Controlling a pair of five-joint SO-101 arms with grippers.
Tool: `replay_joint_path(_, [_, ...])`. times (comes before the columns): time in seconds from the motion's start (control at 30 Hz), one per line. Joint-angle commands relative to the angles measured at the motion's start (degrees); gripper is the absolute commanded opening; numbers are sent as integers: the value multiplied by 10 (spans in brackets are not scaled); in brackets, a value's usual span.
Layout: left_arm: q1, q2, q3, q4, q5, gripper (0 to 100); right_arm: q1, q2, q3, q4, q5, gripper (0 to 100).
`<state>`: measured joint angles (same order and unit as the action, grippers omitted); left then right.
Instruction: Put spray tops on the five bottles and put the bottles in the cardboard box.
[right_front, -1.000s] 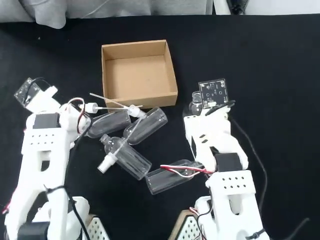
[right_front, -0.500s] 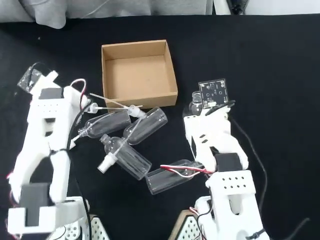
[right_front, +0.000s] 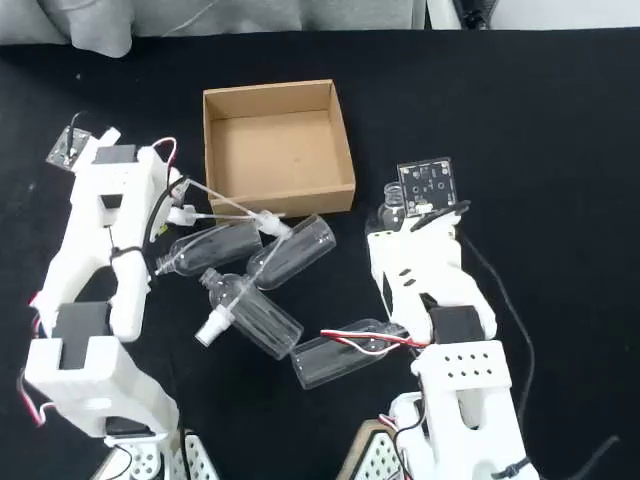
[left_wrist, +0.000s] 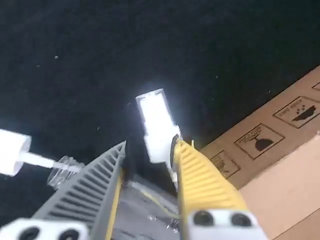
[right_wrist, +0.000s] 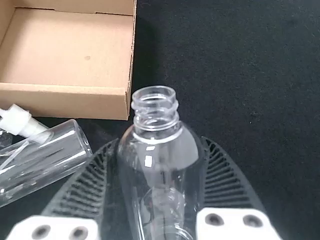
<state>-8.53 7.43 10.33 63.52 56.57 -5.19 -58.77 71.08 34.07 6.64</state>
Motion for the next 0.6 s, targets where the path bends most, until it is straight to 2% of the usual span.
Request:
replay_joint_path(0.0, [1, 13, -64, -7, 4, 138, 12, -15, -3, -19, 1, 124])
replay_joint_path(0.17, [3, 37, -85, -7, 34, 139, 12, -15, -3, -19, 1, 124])
replay_joint_path(0.57, [6, 88, -86, -6, 33, 140, 12, -15, -3, -19, 1, 124])
